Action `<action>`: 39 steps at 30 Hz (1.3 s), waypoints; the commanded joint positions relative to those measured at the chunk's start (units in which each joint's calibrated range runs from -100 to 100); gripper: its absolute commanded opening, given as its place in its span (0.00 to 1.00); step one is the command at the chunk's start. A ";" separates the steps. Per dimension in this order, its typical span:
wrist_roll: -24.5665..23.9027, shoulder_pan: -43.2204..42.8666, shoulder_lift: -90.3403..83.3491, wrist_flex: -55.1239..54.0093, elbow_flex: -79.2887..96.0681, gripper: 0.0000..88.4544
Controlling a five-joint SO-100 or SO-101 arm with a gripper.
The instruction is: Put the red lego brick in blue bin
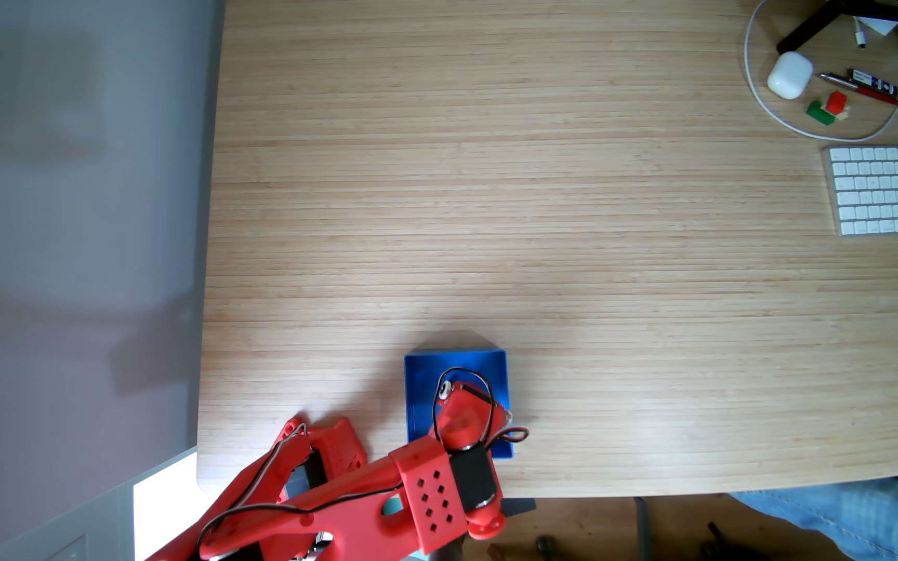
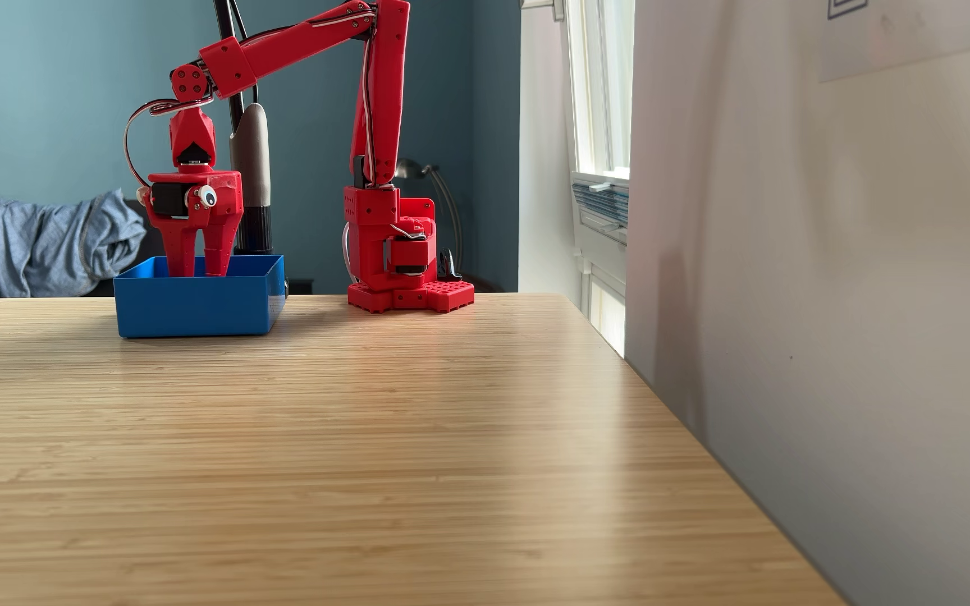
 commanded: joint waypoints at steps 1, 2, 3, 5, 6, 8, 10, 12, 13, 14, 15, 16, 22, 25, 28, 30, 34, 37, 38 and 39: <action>-0.15 0.10 -3.75 7.99 -9.68 0.12; -0.20 0.03 -3.75 9.78 -11.58 0.12; -0.24 -0.04 -3.75 11.49 -13.13 0.11; -0.39 -0.33 -3.75 15.06 -16.76 0.10; -0.54 -0.69 -3.75 17.09 -18.66 0.09; -1.12 -1.27 -3.75 20.58 -22.29 0.08; -2.39 -2.42 -3.75 23.34 -25.56 0.06; -4.35 -4.22 -3.75 23.91 -27.01 0.02; -5.42 -5.45 -3.75 23.91 -27.28 0.00; -6.50 -6.82 -3.83 23.91 -27.28 0.00; -7.67 -8.19 -3.83 23.91 -27.19 0.00; -8.94 -9.92 -3.92 23.91 -26.83 0.00; -16.21 -19.73 -3.92 23.99 -24.83 0.00; -20.12 -25.93 -3.92 23.91 -24.11 0.00; -23.20 -32.14 -3.92 23.83 -23.56 0.00; -24.66 -35.45 -3.92 23.83 -23.47 0.00; -26.81 -41.30 -3.92 23.83 -23.65 0.00; -27.64 -44.04 -3.92 23.83 -23.83 0.00; -27.84 -44.68 -3.92 23.75 -23.92 0.00; -27.99 -45.48 -3.92 23.75 -23.92 0.00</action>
